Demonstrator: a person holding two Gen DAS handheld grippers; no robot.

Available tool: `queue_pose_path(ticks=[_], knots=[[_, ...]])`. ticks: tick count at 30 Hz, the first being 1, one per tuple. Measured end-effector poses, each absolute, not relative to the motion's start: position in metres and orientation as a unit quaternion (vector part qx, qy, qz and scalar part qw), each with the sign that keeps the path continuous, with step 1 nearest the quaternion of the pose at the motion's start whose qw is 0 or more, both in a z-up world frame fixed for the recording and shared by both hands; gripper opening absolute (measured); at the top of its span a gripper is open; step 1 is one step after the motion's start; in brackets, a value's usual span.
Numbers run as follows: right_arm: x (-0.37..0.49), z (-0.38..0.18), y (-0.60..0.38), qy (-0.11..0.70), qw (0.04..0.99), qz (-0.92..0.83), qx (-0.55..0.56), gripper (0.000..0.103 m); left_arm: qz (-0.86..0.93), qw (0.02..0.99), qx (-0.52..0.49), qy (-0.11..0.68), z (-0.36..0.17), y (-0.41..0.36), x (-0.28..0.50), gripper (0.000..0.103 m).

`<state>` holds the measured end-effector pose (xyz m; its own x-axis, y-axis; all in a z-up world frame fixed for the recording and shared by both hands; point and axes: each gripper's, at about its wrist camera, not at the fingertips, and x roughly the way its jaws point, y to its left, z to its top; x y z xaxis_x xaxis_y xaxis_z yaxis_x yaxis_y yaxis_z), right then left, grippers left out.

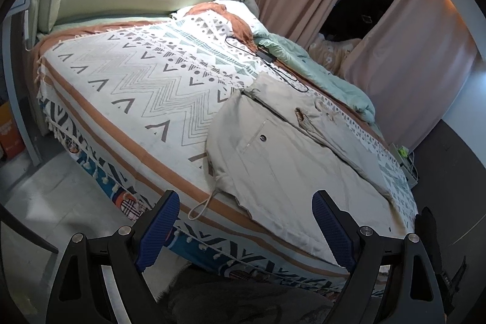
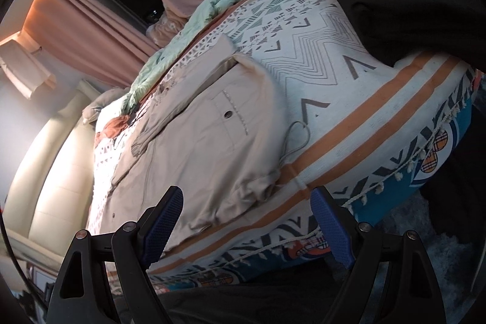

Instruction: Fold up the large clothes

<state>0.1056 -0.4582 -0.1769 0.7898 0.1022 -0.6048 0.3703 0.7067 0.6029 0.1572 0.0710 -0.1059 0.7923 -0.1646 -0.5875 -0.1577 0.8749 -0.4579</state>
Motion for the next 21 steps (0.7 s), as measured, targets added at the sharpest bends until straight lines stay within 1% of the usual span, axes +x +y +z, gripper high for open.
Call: queue_pose_path(ticks=[3, 6, 8, 11, 13, 18, 21], knots=[[0.111, -0.183, -0.463, 0.310, 0.868, -0.076, 0.379, 0.086, -0.001, 0.909, -0.259, 0.327, -0.113, 0.079, 0.169, 0.089], [0.121, -0.190, -0.467, 0.314, 0.867, -0.084, 0.378, 0.086, 0.001, 0.903, -0.269, 0.337, -0.123, 0.086, 0.182, 0.083], [0.129, -0.196, -0.471, 0.316, 0.864, -0.085, 0.382, 0.079, 0.002, 0.898, -0.270, 0.346, -0.131, 0.089, 0.193, 0.080], [0.137, -0.203, -0.477, 0.320, 0.861, -0.087, 0.385, 0.073, 0.010, 0.894, -0.271, 0.356, -0.142, 0.093, 0.209, 0.077], [0.142, -0.208, -0.483, 0.318, 0.860, -0.087, 0.390, 0.071, 0.006, 0.890, -0.277, 0.361, -0.148, 0.097, 0.219, 0.072], [0.150, -0.222, -0.498, 0.312, 0.849, -0.085, 0.417, 0.069, 0.003, 0.881, -0.287, 0.377, -0.165, 0.102, 0.240, 0.067], [0.155, -0.228, -0.504, 0.308, 0.846, -0.079, 0.428, 0.069, 0.002, 0.870, -0.300, 0.390, -0.178, 0.104, 0.252, 0.061]])
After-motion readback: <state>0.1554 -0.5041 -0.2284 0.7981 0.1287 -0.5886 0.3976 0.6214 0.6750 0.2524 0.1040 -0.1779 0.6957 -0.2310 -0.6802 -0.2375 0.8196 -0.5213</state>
